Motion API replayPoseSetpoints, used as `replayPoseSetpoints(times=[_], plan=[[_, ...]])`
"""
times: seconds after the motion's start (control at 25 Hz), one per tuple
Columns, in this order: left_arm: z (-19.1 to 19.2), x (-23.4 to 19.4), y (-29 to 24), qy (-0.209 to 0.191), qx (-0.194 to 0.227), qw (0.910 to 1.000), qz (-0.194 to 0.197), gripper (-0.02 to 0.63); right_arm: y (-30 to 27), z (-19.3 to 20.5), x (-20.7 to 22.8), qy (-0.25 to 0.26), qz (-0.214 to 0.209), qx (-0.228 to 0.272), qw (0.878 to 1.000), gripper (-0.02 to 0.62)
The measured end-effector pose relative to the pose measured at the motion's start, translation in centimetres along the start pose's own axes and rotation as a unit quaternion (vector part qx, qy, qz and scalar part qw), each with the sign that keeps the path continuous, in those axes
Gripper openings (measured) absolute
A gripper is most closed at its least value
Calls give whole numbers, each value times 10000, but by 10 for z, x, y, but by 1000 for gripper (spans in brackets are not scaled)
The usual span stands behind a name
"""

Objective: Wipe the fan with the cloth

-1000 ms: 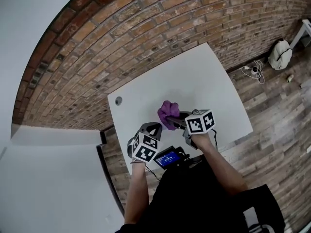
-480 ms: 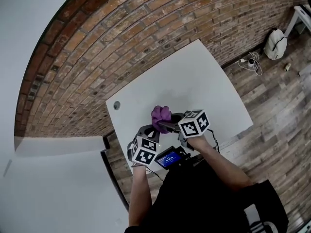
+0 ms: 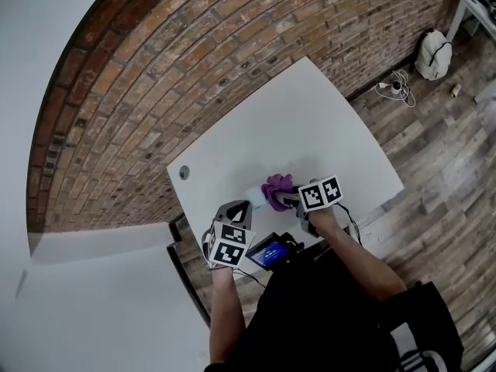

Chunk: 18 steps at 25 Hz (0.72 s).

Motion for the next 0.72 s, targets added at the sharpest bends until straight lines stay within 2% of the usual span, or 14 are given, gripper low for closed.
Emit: replayPoseSetpoints(times=[0.08,0.16,0.24,0.36,0.48,0.6,0.64,0.72], plan=[[0,0,1,14,13,10000,-27,0,13,-20,-16,-144,-324,445,9984,94],[0,0,1,10,2,10000,-46,0,24,-39,-42,-74,-867,779,9932,94],[0,0,0,-6,19,10000,-48,0,25,-47,-62,98,-1208,802,9894,94],[0,1,1,36,-3,10000,-57,0,11,-33,-55,113,-983,505,9938,94],[0,1,0,23,27,10000,-82,0,-5,-7,-26,-373,-669,303,9966,94],[-1,1,0,7,52,9999,-110,0,-12,9,-3,-256,-234,-53,9994,94],[-1,1,0,4,65,9999,-113,0,-11,6,1,-248,-155,-22,9996,94],[-1,1,0,10,93,9999,-116,0,-4,-14,1,-353,-238,348,9985,94]])
Point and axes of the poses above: the fingertips, and each gripper's own axes: y backward along the fingers, x to its right, z out of its underside, the point moved 6 cm from there along y, backward along the fingers, and after that the axes turned 9 degrees about z, right-handed, at the moved point
